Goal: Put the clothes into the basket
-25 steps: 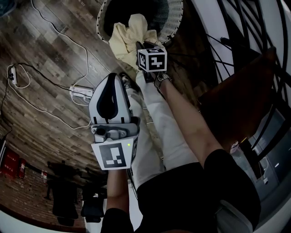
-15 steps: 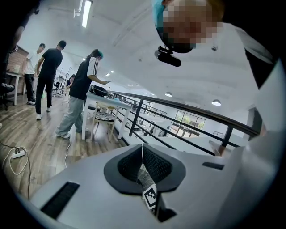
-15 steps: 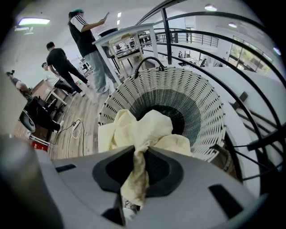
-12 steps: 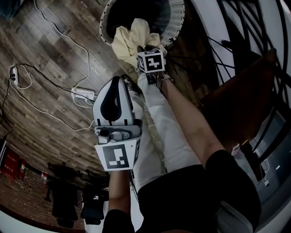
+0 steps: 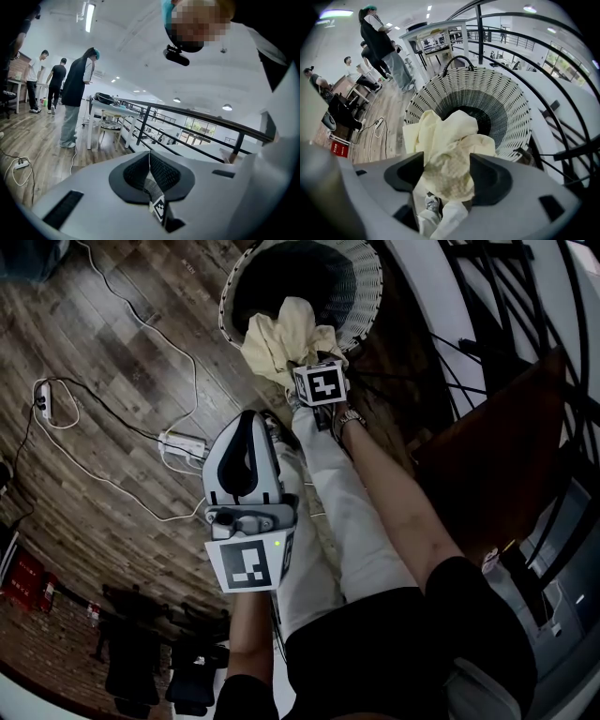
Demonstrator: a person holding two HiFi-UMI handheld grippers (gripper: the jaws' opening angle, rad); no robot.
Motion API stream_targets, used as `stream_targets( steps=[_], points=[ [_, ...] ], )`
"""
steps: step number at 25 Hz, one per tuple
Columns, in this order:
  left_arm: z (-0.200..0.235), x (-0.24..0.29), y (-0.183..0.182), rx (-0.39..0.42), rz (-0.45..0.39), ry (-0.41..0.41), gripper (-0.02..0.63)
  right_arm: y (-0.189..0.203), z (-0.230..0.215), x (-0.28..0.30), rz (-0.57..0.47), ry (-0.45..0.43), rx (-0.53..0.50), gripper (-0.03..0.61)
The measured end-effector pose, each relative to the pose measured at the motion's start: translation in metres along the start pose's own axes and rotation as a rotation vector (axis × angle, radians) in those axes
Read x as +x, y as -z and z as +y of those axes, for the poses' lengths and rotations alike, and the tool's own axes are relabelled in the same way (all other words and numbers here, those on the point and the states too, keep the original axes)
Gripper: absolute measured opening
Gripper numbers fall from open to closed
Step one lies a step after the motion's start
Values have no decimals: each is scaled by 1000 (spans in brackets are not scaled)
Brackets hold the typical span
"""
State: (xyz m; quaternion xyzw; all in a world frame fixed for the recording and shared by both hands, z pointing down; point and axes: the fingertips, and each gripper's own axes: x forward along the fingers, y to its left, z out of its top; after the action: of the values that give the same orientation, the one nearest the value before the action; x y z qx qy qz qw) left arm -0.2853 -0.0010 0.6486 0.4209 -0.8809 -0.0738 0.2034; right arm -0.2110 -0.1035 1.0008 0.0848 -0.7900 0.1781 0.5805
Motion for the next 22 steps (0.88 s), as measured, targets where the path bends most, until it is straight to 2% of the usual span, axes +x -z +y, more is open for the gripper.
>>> stream_targets(
  steps=[5, 12, 18, 22],
  points=[
    [-3, -1, -9, -2, -25, 6, 14, -8, -3, -14, -37, 4, 11, 301],
    [-3, -13, -18, 2, -14, 4, 14, -26, 7, -70, -167, -16, 37, 301],
    [-5, -23, -43, 11, -51, 8, 14, -42, 21, -111, -239, -48, 61, 296],
    [-6, -29, -54, 27, -79, 5, 14, -50, 34, -131, -281, -88, 106, 243]
  ],
)
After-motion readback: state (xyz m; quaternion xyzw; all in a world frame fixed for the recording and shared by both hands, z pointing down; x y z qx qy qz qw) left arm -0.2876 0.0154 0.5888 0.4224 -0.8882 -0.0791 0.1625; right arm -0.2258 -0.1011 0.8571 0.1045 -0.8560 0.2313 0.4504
